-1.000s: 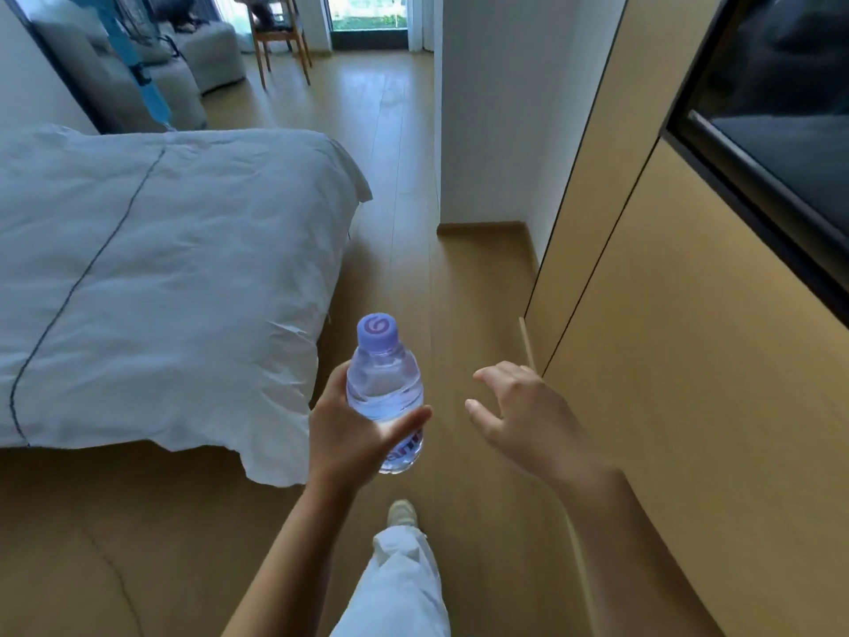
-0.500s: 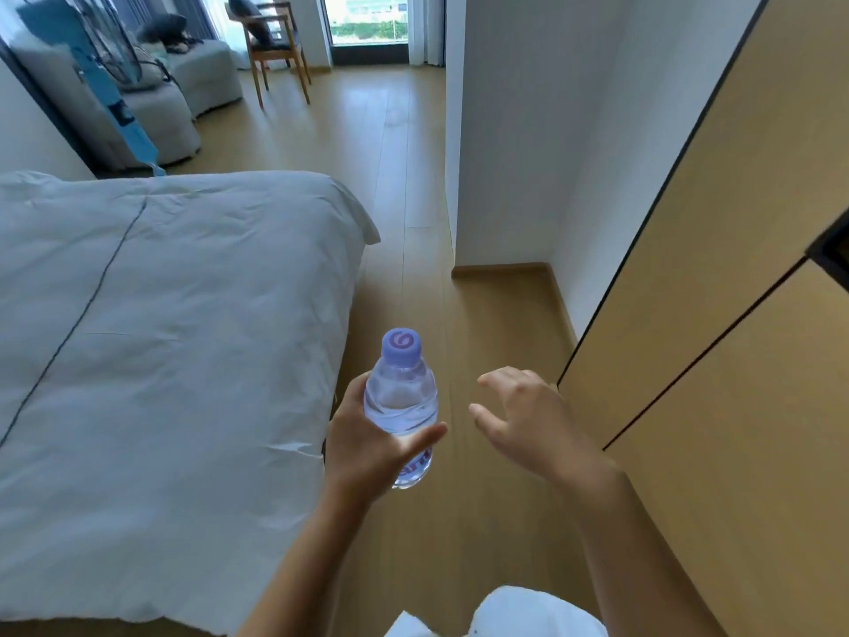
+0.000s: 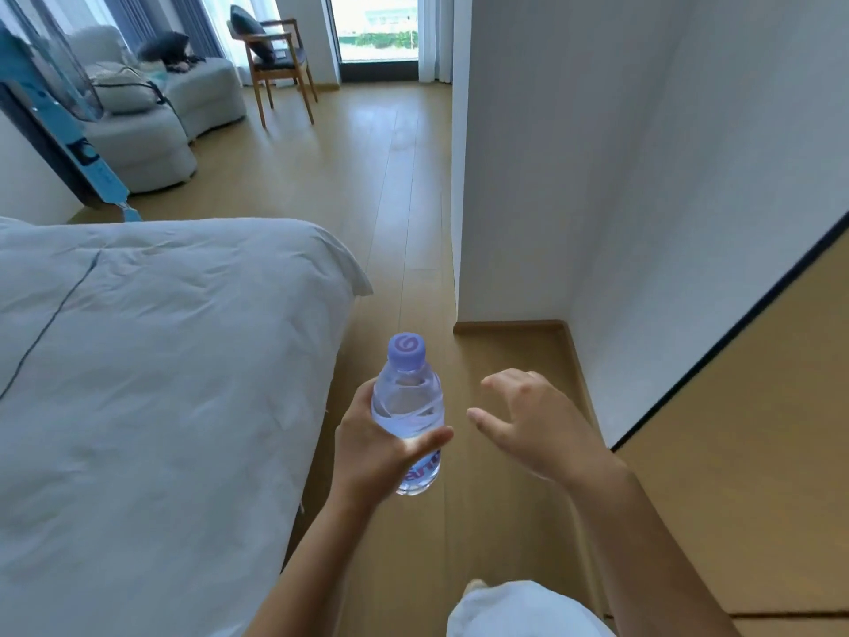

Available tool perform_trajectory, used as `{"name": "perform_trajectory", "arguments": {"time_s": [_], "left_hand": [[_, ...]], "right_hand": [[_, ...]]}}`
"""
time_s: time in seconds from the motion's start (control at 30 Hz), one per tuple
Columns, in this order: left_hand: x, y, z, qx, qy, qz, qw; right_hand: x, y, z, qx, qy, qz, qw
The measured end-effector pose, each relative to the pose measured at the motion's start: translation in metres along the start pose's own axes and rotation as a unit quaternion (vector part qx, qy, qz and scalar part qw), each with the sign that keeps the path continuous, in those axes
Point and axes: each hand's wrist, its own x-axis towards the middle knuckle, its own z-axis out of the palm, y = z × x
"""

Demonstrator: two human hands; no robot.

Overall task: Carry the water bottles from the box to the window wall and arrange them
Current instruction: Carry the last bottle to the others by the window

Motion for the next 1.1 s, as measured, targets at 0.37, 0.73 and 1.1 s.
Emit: {"name": "perform_trajectory", "arguments": {"time_s": [0.37, 0.73, 1.1], "left_hand": [[0.178, 0.013, 0.038, 0.01, 0.021, 0.001, 1.0], [0.443, 0.016, 0.007, 0.03, 0.008, 0.005, 1.0], [0.655, 0.011, -0.015, 0.031, -0.013, 0.015, 0.999]], "right_hand": [[0.203, 0.036, -0.025, -0.018, -0.045, -0.037, 0.998], [0.447, 0.005, -0.023, 0.007, -0.067, -0.016, 0.998], [0.649, -0.009, -0.041, 0.019, -0.054, 0.021, 0.998]]}}
